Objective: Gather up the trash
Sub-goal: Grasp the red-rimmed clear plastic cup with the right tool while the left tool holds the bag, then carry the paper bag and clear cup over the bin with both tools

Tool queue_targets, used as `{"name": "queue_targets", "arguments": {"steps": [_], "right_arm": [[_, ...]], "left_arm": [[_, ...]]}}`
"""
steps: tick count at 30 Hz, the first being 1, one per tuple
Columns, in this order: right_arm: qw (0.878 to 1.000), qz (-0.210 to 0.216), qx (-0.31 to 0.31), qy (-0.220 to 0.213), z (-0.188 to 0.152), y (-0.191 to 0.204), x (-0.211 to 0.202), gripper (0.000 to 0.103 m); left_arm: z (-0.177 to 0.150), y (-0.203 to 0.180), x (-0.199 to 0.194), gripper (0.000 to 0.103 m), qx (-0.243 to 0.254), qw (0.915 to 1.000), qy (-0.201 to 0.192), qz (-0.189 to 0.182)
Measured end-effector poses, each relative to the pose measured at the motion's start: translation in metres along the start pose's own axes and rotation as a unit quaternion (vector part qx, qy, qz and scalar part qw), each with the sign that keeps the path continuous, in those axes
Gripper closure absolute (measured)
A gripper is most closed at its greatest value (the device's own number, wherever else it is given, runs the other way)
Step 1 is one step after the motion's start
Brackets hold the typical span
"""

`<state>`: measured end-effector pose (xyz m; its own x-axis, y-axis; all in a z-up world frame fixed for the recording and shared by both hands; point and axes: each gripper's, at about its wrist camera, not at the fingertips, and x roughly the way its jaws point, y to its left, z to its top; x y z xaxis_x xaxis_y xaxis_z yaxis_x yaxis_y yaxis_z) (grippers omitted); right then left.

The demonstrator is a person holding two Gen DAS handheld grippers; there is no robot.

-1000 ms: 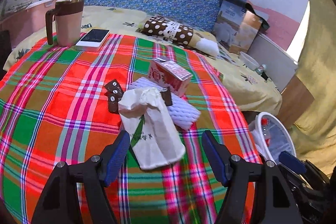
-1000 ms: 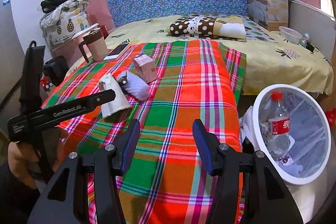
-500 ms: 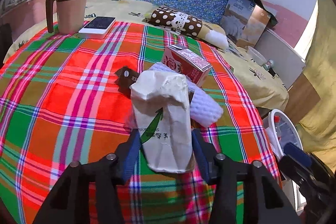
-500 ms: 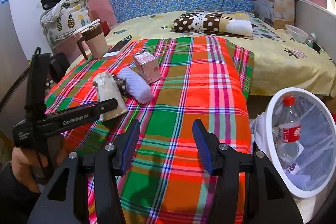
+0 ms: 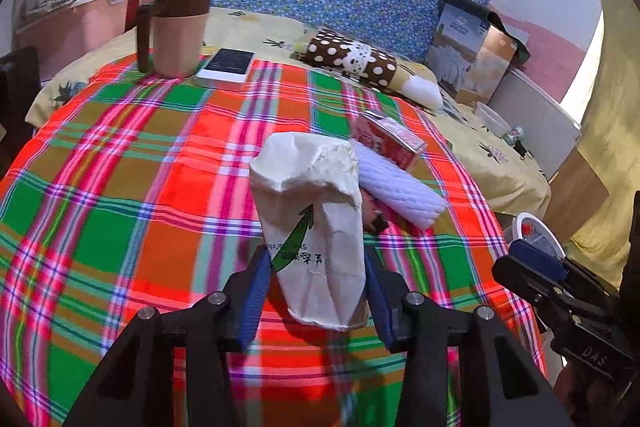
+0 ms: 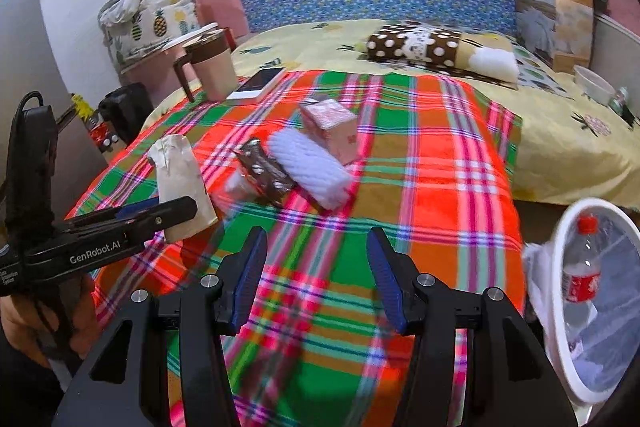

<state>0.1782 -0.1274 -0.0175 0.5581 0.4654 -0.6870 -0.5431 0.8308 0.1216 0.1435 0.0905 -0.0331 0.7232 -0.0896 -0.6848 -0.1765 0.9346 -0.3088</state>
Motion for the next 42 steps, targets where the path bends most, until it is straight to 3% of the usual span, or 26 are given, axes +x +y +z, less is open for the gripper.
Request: {"name": "queue_targets", "arguments": {"steps": [4,15,27,36,38,42], "right_arm": [[1.000,0.011,-0.017,0.007,0.007,0.013,0.012,0.057],[0.995,0.081,0.001,0.055,0.012,0.043,0.051,0.058],[0.993,0.048,0.068,0.085,0.024,0.047,0.083,0.057],[0.994,0.021,0.057,0.093,0.028,0.058,0.095,0.058],[0.994,0.018,0.054,0.091,0.028,0.057,0.095,0.069],[0.995,0.011,0.046,0.084,0.029,0.056,0.089,0.070]], "left_arm": [[0.003,0.012,-0.005,0.057,-0.007,1.0000,-0.006,0.002],[0.007,0.043,-0.010,0.057,-0.026,0.9995,-0.013,0.011],[0.008,0.066,-0.010,0.057,-0.034,0.9993,-0.013,-0.001],[0.010,0.080,-0.005,0.057,-0.040,0.9991,-0.006,-0.010],[0.010,0.080,-0.003,0.057,-0.040,0.9991,-0.004,-0.011],[0.010,0.078,-0.002,0.057,-0.036,0.9993,-0.002,-0.009]]}}
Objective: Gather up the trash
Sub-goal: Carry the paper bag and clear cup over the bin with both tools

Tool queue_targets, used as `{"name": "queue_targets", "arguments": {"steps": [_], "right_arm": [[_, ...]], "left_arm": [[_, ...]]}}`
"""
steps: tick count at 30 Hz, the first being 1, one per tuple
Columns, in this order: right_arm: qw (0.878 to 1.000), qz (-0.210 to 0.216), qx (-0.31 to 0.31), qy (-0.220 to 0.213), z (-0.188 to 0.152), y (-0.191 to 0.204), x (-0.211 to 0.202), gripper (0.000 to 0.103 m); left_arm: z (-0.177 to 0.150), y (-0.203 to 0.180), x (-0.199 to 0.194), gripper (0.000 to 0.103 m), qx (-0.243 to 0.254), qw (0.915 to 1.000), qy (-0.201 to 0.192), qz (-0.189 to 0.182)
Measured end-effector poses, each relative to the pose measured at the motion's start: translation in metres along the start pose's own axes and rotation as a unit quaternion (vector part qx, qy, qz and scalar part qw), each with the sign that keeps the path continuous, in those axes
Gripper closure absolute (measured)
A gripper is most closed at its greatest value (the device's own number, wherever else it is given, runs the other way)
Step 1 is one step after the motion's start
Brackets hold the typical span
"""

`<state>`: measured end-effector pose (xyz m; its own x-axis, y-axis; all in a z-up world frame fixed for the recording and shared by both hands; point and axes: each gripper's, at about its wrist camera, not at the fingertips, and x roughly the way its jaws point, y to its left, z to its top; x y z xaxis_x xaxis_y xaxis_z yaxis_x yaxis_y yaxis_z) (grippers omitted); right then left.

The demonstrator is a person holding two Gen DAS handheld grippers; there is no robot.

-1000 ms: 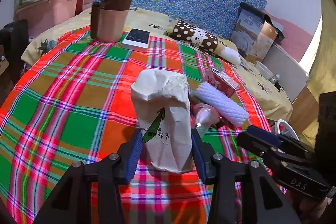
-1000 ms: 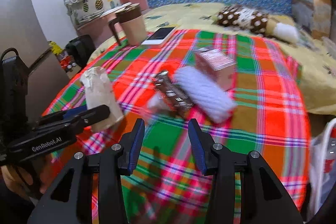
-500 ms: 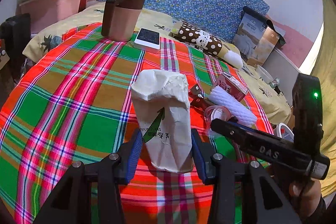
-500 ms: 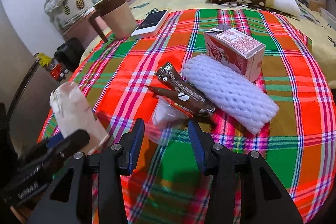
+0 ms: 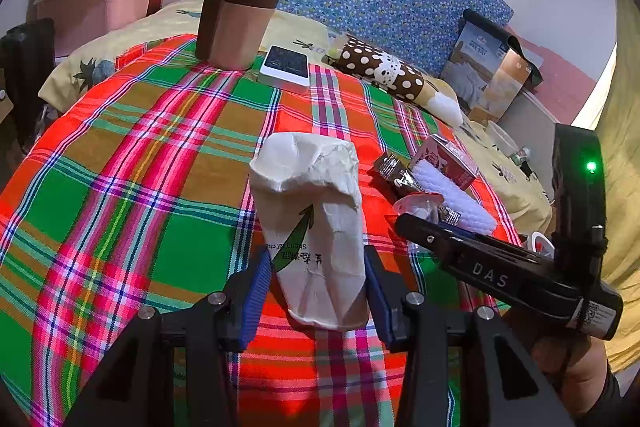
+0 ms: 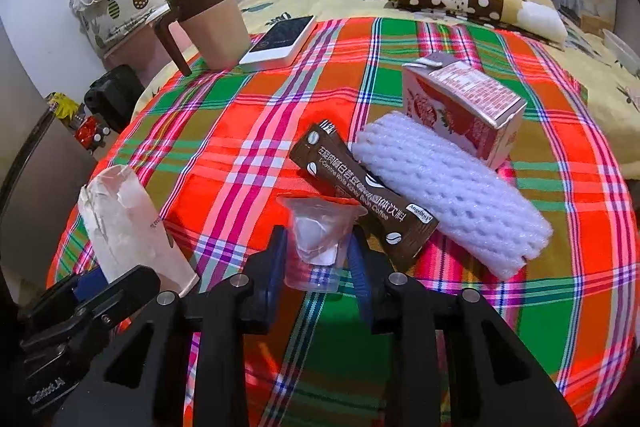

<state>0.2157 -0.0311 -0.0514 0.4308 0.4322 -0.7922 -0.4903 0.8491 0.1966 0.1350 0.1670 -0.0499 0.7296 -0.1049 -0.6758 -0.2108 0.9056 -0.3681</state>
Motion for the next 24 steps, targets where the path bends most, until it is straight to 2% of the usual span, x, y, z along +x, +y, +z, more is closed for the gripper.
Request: {"name": "queue_targets", "arguments": {"steps": [10,24], "right_arm": [[1.000,-0.001,-0.012,-0.025,-0.005,-0.005,-0.021,0.070],[0.997,-0.028,0.004,-0.072,-0.025,-0.037,-0.076,0.070]], "left_arm": [[-0.006,-0.019,-0.004,0.057,0.016,0.9999,0.003,0.005],[-0.023,-0.081,-0.016,0.057,0.063,0.9978,0.006,-0.019]]}}
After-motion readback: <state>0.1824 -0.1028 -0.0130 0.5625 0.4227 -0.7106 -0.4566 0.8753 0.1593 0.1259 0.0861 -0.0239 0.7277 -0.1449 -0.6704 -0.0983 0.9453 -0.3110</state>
